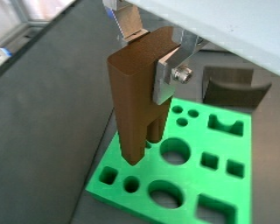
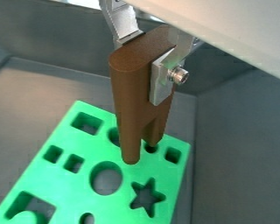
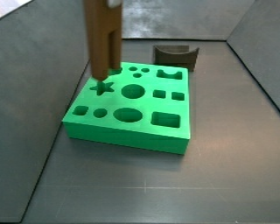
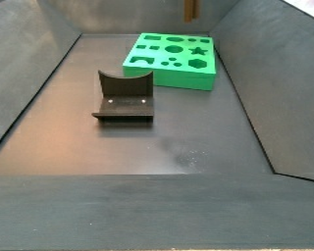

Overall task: Pick up the square-circle object. Move up. Place the square-circle object on the fixture. Regrasp the square-circle object. Move to above the board. Insert the square-circle object.
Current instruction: Insert the square-circle object.

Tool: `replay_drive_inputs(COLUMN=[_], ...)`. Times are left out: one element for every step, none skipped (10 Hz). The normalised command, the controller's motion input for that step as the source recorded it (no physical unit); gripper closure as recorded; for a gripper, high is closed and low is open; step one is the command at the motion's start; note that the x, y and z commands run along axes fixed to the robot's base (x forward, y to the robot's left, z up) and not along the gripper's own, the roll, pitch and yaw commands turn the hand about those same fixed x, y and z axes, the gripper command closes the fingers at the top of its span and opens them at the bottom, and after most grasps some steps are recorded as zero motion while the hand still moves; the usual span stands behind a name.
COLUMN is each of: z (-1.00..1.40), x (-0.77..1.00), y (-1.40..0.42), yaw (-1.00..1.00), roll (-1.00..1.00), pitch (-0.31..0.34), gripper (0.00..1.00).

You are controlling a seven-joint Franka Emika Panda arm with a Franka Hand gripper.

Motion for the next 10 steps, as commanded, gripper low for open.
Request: replay_drive_inputs(z=[-0.45,-0.41,-0.30,-0.19,-0.05,-0.03,-0.04,-0.09,-0.11,-0.19], x=[-0.60,-0.51,-0.33,-0.10,0.00,0.00,0.00,0.00,0.00,0.00], y=[0.00,0.00,0.00,-0.05,-0.04,-0.03,-0.04,-0.01,0.00,-0.02], yaw=[-0.61,-0.65,-0.76,-0.88,-0.96,-0.99,-1.00,-1.00,-1.00,-1.00], roll=[-0.27,-0.27,-0.25,-0.22,-0.18,-0.15,-0.13,-0.06,-0.04,-0.06], pitch=[-0.183,-0.197,-0.201,-0.207,-0.169,-0.140,-0.127,-0.077,-0.064,-0.083], gripper=[1.00,1.00,1.00,1.00,1.00,1.00,1.00,1.00,1.00,1.00])
